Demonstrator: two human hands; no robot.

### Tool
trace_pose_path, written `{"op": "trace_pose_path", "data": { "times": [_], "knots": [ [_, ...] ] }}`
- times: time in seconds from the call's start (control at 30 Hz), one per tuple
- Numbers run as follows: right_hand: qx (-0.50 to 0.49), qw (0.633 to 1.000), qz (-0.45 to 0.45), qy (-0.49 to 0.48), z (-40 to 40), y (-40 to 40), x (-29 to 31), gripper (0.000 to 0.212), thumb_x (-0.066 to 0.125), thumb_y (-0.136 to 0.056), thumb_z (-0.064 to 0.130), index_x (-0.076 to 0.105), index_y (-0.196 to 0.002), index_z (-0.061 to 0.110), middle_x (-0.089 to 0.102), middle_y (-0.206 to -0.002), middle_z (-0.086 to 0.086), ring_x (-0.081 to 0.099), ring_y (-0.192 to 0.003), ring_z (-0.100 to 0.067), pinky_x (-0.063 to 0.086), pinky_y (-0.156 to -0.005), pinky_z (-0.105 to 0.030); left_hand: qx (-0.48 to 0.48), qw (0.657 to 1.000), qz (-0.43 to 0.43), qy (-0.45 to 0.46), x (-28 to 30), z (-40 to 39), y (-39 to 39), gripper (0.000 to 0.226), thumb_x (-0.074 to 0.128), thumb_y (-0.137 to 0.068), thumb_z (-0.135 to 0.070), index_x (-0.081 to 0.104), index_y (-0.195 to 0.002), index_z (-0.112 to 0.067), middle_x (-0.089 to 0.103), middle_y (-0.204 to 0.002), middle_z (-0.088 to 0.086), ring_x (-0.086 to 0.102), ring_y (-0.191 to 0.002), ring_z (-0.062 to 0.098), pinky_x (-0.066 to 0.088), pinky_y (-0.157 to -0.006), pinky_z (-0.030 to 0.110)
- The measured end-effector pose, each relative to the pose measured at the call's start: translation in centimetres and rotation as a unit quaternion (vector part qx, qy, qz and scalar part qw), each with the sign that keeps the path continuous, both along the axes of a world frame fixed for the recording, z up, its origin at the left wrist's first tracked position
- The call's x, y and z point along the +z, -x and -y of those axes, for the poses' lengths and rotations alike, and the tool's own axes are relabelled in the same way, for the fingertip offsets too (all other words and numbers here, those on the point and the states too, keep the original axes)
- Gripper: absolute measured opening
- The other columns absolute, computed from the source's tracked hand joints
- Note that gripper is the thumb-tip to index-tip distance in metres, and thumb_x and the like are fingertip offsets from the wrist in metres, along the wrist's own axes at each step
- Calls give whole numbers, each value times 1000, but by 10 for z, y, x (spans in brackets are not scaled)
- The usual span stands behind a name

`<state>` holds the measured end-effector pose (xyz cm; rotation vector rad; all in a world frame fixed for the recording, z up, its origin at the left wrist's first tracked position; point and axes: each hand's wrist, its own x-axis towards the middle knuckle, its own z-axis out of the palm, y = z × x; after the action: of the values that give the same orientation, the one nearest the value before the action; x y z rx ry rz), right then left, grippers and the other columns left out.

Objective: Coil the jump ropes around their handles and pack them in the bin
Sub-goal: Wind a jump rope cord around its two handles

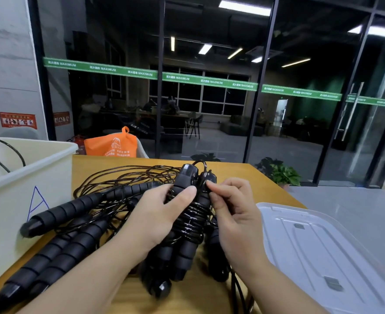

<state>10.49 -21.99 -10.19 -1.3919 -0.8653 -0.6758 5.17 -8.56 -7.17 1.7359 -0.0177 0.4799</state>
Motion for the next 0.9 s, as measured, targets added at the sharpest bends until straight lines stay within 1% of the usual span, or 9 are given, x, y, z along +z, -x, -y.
{"op": "trace_pose_path", "data": {
  "times": [0.13,0.27,0.33,0.47,0.5,0.6,0.7,0.83,0.9],
  "knots": [
    [-21,998,39,41,-3,8,3,32,57,-89,6,67,-107,31,50,-91,22,55,-91,0,41,-81,-9,-4,1000,6,22,4,0,2,23,60,-87,-36,69,-81,-16,73,-75,1,70,-69,14,54,-67,31],
    [-56,994,55,72,4,1,5,30,57,-92,12,65,-114,29,51,-97,18,54,-95,1,41,-83,-8,32,999,7,30,3,6,2,24,60,-88,-34,69,-79,-14,73,-77,5,69,-70,18,54,-70,37],
    [-85,990,59,97,10,-4,6,33,58,-90,14,59,-119,28,52,-100,22,54,-95,3,40,-83,-7,42,999,9,28,2,8,2,26,60,-88,-35,68,-77,-13,73,-78,8,69,-71,22,54,-73,39],
    [-77,989,14,126,14,-7,7,42,63,-88,19,50,-117,45,56,-105,26,57,-97,5,43,-83,-8,38,998,-5,43,2,7,3,26,59,-89,-34,68,-74,-14,73,-77,8,66,-66,17,54,-68,34],
    [-71,990,2,123,14,-7,7,40,64,-88,19,50,-114,46,58,-104,25,57,-99,5,44,-83,-8,32,998,-8,49,2,7,3,26,59,-89,-34,67,-73,-15,72,-76,8,66,-65,17,54,-67,34],
    [-107,987,66,98,14,-8,7,21,63,-86,27,66,-105,33,56,-100,19,54,-100,2,43,-82,-9,7,999,-3,35,4,4,3,24,60,-89,-31,66,-70,-17,69,-66,1,64,-62,13,52,-63,28],
    [-48,998,20,34,12,-5,6,14,66,-84,26,73,-95,31,54,-93,20,56,-90,-4,43,-77,-12,-23,1000,7,7,6,0,5,21,60,-89,-28,66,-73,-15,68,-66,0,63,-61,12,51,-59,23],
    [-17,1000,2,20,7,2,8,25,63,-84,12,74,-91,32,54,-88,20,56,-86,-2,42,-75,-9,-40,999,1,-21,6,-3,5,22,62,-86,-33,67,-78,-14,71,-73,5,65,-66,15,54,-67,32],
    [-46,998,23,41,4,3,9,24,63,-85,16,72,-96,34,53,-89,21,55,-88,-1,42,-76,-8,-38,998,13,-41,6,-2,6,22,63,-84,-36,67,-79,-15,70,-70,0,65,-65,10,52,-65,27]
  ]
}}
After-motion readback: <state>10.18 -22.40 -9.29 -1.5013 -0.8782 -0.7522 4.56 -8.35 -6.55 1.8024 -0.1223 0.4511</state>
